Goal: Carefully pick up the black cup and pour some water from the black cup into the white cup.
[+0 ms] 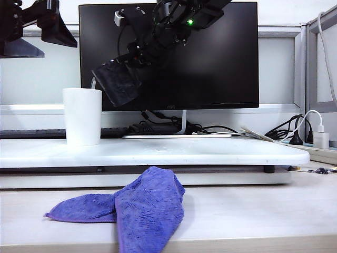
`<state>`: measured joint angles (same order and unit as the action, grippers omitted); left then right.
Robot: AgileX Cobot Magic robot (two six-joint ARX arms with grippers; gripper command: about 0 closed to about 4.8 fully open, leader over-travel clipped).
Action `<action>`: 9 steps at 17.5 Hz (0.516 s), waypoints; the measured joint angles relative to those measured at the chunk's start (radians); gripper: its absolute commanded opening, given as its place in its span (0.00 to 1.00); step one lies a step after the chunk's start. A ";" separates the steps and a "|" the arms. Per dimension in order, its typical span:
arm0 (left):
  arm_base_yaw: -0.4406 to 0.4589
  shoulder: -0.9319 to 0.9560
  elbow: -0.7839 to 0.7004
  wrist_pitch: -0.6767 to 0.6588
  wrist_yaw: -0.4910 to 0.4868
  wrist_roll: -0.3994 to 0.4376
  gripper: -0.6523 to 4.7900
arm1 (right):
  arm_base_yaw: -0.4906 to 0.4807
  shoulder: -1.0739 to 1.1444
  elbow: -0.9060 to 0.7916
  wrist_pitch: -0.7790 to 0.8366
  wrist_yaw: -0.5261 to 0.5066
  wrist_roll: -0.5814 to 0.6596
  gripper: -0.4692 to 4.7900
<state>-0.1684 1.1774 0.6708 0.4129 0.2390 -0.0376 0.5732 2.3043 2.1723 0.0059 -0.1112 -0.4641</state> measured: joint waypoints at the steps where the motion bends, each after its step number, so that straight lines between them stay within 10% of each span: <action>1: 0.000 0.000 0.000 -0.008 0.000 0.000 1.00 | 0.000 0.000 0.000 -0.001 0.008 -0.017 0.08; 9: 0.000 0.000 0.000 -0.026 0.000 0.000 1.00 | 0.019 0.000 0.002 0.019 0.060 -0.167 0.08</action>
<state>-0.1684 1.1774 0.6708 0.3874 0.2390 -0.0380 0.5922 2.3043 2.1742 0.0250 -0.0513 -0.6308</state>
